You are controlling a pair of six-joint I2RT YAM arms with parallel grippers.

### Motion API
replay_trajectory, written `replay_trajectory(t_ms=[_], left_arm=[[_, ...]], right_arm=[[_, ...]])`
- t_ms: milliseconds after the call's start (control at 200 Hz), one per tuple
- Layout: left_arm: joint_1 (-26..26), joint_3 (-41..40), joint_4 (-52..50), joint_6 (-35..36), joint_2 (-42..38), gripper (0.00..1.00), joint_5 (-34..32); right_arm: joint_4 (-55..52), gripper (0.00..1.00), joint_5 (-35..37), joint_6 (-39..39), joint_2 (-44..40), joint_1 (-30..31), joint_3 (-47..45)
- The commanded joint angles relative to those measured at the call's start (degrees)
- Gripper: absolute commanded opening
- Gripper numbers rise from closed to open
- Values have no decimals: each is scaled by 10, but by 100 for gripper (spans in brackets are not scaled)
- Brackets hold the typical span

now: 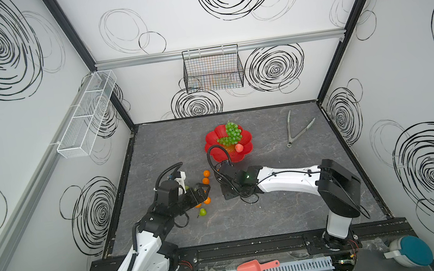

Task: Arrange fruit in a fruit bowl
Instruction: Pick up the fruit from the center of the table, then place the fruit in the fruit bowl.

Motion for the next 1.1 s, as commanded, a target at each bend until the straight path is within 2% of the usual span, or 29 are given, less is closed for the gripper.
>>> replay_trajectory(t_ms=[0, 250, 445, 745, 1091], left_arm=[[-27, 22, 49, -1, 18, 96, -31], [-74, 63, 126, -14, 105, 96, -50], [-75, 106, 165, -4, 185, 96, -49], [-56, 150, 218, -4, 274, 96, -29], [2, 169, 249, -4, 323, 96, 0]], right_arm=[[6, 44, 9, 11, -37, -10, -11], [4, 44, 3, -11, -76, -76, -16], [-9, 44, -2, -52, -66, -140, 20], [-17, 44, -22, -98, 26, -200, 98], [-26, 44, -41, -107, 165, -208, 221]])
